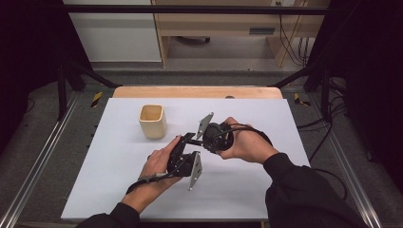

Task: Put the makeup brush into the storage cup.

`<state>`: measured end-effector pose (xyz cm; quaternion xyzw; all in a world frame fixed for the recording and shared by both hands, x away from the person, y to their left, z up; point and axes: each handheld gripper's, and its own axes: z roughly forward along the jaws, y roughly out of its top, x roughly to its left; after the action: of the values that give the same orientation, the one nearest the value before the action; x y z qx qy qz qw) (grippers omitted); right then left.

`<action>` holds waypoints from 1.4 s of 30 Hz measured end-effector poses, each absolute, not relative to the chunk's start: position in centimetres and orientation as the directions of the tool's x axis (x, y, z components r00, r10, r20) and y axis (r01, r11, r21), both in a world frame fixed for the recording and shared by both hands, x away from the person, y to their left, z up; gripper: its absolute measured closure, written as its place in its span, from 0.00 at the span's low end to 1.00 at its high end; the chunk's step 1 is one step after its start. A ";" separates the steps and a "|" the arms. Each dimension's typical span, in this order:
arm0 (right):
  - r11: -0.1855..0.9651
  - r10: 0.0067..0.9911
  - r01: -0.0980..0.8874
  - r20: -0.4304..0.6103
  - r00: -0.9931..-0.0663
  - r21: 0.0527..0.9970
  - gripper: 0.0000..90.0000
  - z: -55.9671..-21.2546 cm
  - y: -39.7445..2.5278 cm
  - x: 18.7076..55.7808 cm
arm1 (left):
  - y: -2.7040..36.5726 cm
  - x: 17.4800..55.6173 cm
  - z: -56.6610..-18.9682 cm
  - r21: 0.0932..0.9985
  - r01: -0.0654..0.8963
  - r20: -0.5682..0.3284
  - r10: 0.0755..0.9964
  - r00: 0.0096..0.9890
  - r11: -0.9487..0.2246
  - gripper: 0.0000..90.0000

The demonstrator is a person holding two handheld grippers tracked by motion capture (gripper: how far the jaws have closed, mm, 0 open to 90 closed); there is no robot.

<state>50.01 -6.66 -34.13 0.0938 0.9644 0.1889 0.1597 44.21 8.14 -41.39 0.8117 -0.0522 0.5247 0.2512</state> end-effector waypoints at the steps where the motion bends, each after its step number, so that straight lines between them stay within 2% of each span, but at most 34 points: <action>1: 0.910 0.243 0.122 -0.270 -0.932 0.397 0.82 -34.2 -6.6 50.0 | 8.1 44.2 -41.4 0.354 -0.347 0.878 0.180 0.444 -0.868 0.29; 14: 0.909 0.235 0.114 -0.265 -0.935 0.401 0.82 -34.3 -6.3 49.9 | 8.1 44.0 -41.9 0.335 -0.354 0.889 0.168 0.426 -0.873 0.32; 20: 0.911 0.231 0.116 -0.255 -0.939 0.397 0.82 -34.5 -6.0 49.7 | 8.0 44.0 -42.2 0.314 -0.359 0.898 0.152 0.413 -0.879 0.39; 25: 0.913 0.234 0.122 -0.253 -0.939 0.389 0.82 -34.4 -6.0 49.8 | 8.1 44.0 -42.3 0.309 -0.368 0.901 0.146 0.408 -0.877 0.51; 26: 0.911 0.239 0.128 -0.250 -0.938 0.391 0.82 -34.5 -6.0 49.8 | 8.2 43.9 -42.2 0.282 -0.361 0.907 0.125 0.401 -0.889 0.54; 28: 0.912 0.238 0.128 -0.247 -0.939 0.391 0.82 -34.5 -6.1 49.8 | 8.1 43.9 -42.3 0.300 -0.369 0.903 0.138 0.407 -0.880 0.57; 31: 0.913 0.238 0.129 -0.248 -0.939 0.388 0.82 -34.5 -6.1 49.9 | 8.1 43.8 -42.3 0.272 -0.369 0.912 0.116 0.394 -0.888 0.59; 42: 0.914 0.239 0.133 -0.243 -0.940 0.383 0.82 -34.6 -6.1 49.9 | 7.8 43.5 -42.4 0.262 -0.382 0.916 0.104 0.388 -0.886 0.67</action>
<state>49.92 -6.09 -34.59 0.0962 0.9676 0.1838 0.1437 43.54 7.76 -42.38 0.8028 -0.0867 0.5465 0.2223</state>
